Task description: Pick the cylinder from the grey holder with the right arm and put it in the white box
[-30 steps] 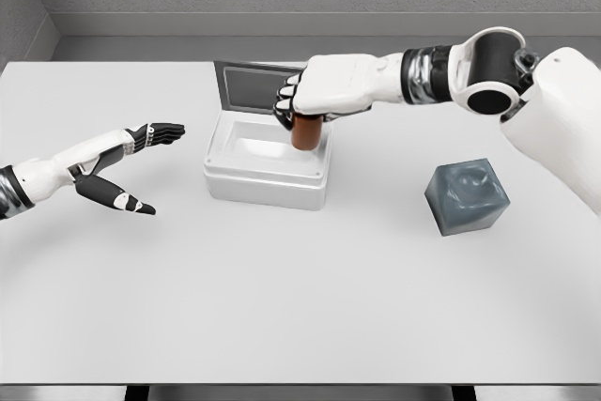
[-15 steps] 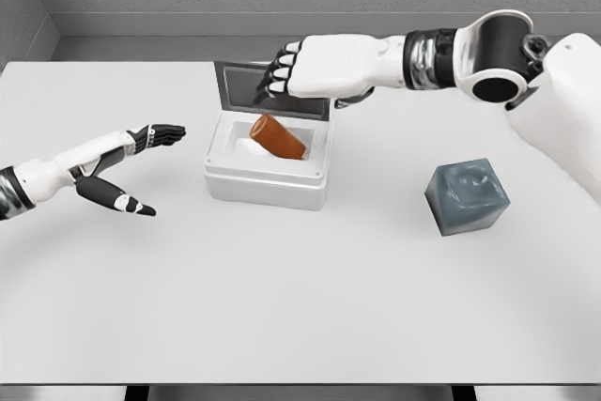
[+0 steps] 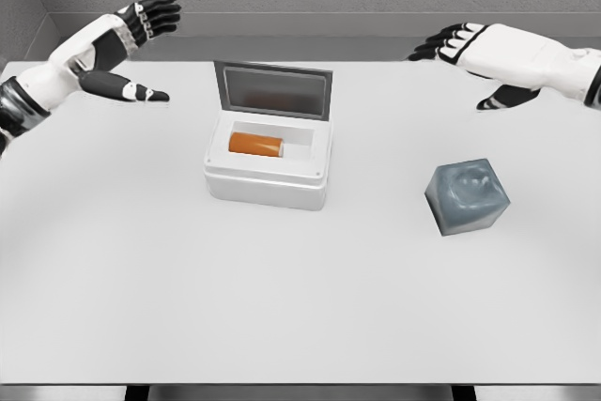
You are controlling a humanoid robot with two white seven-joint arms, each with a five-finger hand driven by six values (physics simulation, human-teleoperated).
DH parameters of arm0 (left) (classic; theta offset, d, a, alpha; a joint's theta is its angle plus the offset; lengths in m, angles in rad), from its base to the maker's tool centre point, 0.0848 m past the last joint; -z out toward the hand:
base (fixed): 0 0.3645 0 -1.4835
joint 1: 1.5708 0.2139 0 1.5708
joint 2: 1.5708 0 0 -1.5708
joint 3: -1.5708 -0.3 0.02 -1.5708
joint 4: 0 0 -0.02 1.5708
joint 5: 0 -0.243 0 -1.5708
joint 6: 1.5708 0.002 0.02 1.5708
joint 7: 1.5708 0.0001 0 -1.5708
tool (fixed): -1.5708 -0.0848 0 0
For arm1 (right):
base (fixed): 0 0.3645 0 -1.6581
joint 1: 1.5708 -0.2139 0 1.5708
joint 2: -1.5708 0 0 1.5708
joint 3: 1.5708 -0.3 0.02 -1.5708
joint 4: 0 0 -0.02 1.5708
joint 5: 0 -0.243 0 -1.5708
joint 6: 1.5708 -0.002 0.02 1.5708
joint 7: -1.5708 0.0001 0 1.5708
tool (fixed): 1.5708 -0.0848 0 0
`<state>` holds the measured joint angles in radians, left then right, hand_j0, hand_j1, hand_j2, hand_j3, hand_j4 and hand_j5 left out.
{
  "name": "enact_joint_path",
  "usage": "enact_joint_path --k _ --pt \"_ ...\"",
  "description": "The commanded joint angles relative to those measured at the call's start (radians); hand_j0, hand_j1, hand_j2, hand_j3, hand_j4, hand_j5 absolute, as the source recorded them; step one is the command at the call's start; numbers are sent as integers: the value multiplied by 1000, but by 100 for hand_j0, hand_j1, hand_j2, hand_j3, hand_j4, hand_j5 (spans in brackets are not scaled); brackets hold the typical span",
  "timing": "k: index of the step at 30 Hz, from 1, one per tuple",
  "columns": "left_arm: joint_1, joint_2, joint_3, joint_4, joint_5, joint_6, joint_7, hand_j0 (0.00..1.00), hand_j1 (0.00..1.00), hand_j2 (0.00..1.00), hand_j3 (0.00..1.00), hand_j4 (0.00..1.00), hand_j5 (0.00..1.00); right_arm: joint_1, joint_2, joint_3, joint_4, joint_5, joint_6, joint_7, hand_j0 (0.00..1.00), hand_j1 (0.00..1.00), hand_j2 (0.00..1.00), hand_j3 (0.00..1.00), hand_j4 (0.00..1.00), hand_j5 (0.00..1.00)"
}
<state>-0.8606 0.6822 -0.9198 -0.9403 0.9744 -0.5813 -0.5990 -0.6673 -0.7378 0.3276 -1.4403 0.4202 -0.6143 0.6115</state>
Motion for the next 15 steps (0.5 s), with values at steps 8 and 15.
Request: enact_joint_path --k 8,15 --pt "-3 -211 87 129 -230 71 -12 100 100 100 100 100 100 12 -17 -55 9 -9 3 -1 100 100 100 100 100 100" --pt "-3 -182 104 138 -232 69 -12 100 100 100 100 100 100 14 -17 -48 8 -8 3 -1 100 100 100 100 100 100"
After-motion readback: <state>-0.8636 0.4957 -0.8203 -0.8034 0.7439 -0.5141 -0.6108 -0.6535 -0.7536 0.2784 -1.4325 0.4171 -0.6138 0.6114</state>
